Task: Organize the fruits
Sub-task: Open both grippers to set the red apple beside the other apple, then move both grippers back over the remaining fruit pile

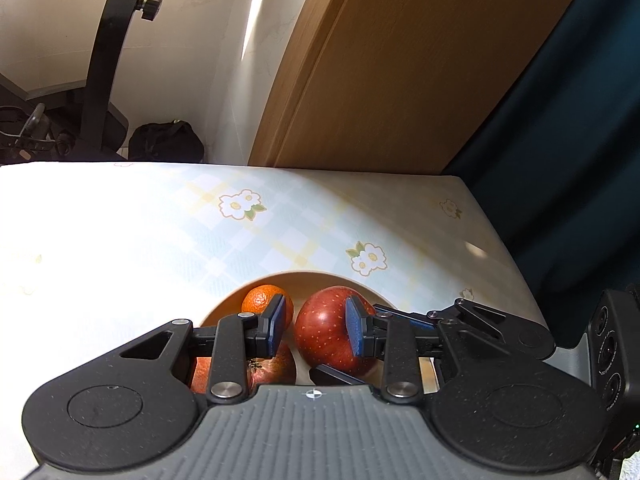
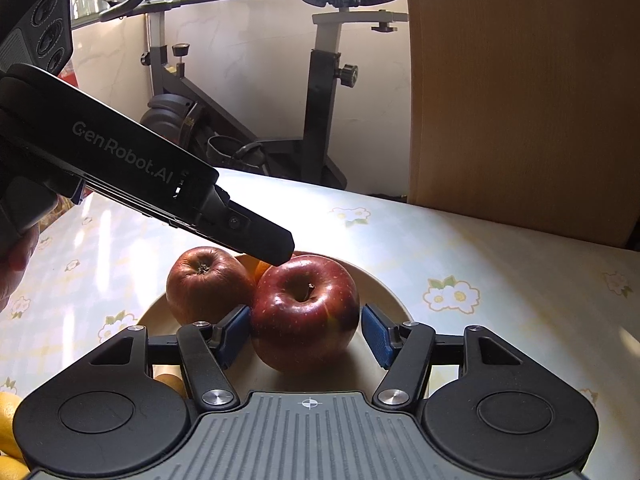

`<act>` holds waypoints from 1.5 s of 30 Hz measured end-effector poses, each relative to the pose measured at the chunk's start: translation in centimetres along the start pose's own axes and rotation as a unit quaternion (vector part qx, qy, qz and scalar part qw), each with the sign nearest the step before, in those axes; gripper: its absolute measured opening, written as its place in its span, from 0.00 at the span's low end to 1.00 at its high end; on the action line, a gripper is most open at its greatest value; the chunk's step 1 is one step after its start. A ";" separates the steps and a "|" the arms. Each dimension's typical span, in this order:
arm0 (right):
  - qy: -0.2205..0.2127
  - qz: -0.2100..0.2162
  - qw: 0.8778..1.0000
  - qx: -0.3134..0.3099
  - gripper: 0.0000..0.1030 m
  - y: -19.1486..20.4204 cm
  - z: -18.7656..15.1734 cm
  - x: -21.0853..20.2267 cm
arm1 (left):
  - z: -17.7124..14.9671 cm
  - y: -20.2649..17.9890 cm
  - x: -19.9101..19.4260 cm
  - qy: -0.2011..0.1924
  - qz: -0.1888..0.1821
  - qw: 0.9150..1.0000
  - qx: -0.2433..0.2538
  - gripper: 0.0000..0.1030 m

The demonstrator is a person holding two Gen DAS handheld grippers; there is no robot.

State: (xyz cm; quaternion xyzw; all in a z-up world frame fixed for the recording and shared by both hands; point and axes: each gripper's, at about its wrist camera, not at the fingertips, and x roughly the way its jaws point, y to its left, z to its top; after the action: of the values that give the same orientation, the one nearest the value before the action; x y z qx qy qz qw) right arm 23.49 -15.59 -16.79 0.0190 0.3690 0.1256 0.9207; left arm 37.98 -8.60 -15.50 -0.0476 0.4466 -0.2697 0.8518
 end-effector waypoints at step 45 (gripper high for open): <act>-0.004 -0.026 0.995 0.099 0.55 6.7 -8.5 -11.9 | -12.0 4.2 -14.9 -0.041 0.074 0.995 0.054 0.34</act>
State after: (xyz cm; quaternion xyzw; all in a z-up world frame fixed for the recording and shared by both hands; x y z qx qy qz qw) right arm 7.98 -12.53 -14.06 0.1011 0.3760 0.0643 0.9189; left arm 23.48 4.37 -13.02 0.0208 0.3985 -0.2271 0.8884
